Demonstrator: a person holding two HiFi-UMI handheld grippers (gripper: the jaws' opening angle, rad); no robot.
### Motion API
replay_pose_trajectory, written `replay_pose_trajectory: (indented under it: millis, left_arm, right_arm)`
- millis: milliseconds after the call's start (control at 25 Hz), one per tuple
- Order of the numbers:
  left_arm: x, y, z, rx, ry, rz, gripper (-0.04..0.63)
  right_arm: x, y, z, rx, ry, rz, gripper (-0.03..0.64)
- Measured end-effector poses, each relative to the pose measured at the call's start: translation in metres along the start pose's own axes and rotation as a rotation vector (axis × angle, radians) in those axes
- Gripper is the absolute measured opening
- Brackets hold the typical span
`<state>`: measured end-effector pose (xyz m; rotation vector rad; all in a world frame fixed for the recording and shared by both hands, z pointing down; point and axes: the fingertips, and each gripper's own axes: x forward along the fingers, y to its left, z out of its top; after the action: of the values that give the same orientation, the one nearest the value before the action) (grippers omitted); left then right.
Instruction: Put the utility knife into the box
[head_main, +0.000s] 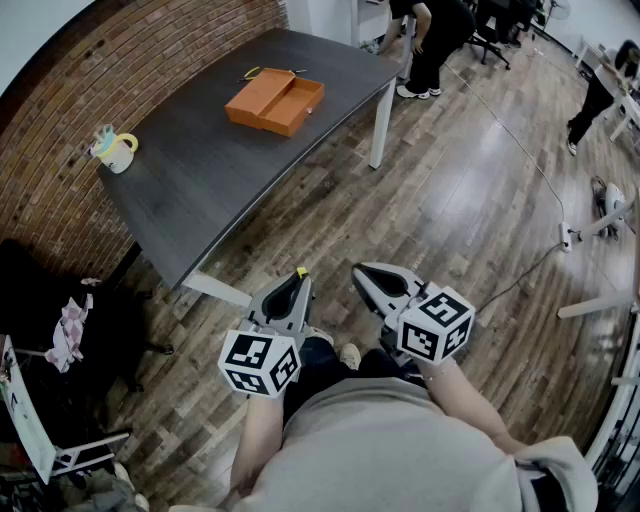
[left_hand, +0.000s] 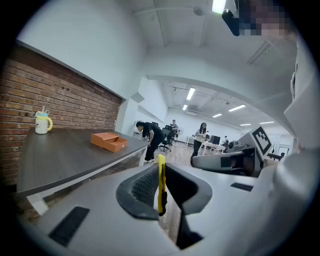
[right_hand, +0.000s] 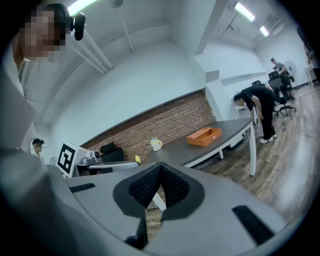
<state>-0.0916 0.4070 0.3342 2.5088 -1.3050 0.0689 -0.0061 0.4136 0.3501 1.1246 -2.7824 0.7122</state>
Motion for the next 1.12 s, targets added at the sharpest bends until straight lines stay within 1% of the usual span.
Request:
replay_pose_trajectory:
  millis: [240,480,600,760,1120]
  left_arm:
    - [-0.003,-0.006,-0.004,0.004,-0.004,0.0,0.055]
    - [-0.002,-0.007,-0.001,0.007,-0.002,0.002,0.055]
    - [-0.002,-0.008,-0.002,0.009,0.001,0.003,0.055]
    - [-0.003,-0.01,-0.004,0.007,0.001,0.007,0.055]
    - [0.002,0.0,-0.001,-0.012,0.002,0.029,0.055]
  right_arm:
    - [-0.006,0.004,-0.005,-0.011,0.001,0.014,0.003]
    - [-0.006,0.006,-0.001,-0.013,-0.001,0.019,0.003]
    - [-0.007,0.006,-0.001,0.005,-0.015,0.027,0.005]
    - [-0.01,0.002,-0.003,0.054,-0.061,0.045,0.005]
    - [-0.005,-0.008,-0.004,0.088,-0.037,0.027,0.006]
